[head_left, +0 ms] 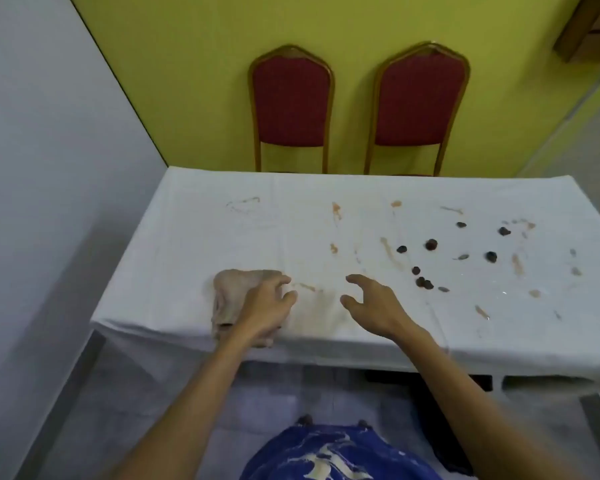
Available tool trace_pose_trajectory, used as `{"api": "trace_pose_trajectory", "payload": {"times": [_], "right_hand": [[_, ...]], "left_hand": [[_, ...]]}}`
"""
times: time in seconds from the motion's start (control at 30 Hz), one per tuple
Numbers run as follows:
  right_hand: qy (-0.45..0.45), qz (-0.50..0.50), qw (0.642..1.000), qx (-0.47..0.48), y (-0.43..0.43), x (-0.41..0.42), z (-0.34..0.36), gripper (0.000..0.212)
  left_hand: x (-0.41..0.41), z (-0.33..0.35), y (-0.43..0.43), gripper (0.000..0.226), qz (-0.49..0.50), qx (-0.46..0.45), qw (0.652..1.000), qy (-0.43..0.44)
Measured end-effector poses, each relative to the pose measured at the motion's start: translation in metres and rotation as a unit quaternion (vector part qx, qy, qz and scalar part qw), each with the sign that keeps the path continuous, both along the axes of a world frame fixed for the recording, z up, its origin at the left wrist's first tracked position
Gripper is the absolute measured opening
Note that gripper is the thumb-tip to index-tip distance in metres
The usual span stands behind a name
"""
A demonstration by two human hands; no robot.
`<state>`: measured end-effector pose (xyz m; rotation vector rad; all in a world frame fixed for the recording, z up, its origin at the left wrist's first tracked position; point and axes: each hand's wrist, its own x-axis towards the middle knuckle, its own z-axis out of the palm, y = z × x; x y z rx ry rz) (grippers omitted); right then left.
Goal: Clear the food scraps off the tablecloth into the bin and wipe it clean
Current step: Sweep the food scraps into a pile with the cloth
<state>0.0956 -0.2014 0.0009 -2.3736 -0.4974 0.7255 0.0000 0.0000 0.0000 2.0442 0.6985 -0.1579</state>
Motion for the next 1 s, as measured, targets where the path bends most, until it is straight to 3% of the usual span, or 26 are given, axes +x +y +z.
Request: {"api": "trace_pose_trajectory", "payload": {"times": [0.13,0.2,0.27,0.37,0.53,0.63,0.77,0.87,1.0], "right_hand": [[-0.02,-0.01,0.999,-0.036,-0.002,-0.014,-0.031,0.055],[-0.03,-0.015,0.997,-0.072,-0.006,-0.025,-0.047,0.061],[-0.059,-0.014,0.991,-0.121,-0.013,-0.032,-0.057,0.067],[-0.087,0.004,0.981,-0.176,-0.024,-0.038,-0.068,0.068],[-0.103,0.008,0.977,-0.186,-0.028,-0.044,-0.078,0.069],[-0.105,0.005,0.977,-0.185,-0.027,-0.043,-0.079,0.068],[-0.119,-0.001,0.977,-0.178,-0.027,-0.048,-0.077,0.069],[-0.113,0.0,0.979,-0.171,-0.027,-0.051,-0.075,0.07],[-0.102,-0.028,0.985,-0.136,-0.036,-0.047,-0.074,0.066]], "left_hand": [[-0.013,-0.018,0.002,0.03,0.037,0.033,0.998,-0.024],[-0.021,-0.037,0.011,0.031,0.077,0.131,0.988,-0.019],[-0.027,-0.053,0.02,0.051,0.105,0.223,0.969,0.022],[-0.024,-0.06,0.022,0.089,0.111,0.201,0.967,0.109],[-0.013,-0.067,0.014,0.105,0.094,0.253,0.95,0.154],[-0.018,-0.068,0.028,0.098,0.129,0.235,0.955,0.131],[-0.032,-0.071,0.044,0.06,0.118,0.237,0.961,0.075],[-0.033,-0.064,0.043,0.049,0.113,0.2,0.973,0.028],[-0.014,-0.041,-0.003,0.047,0.011,0.09,0.993,-0.077]]}}
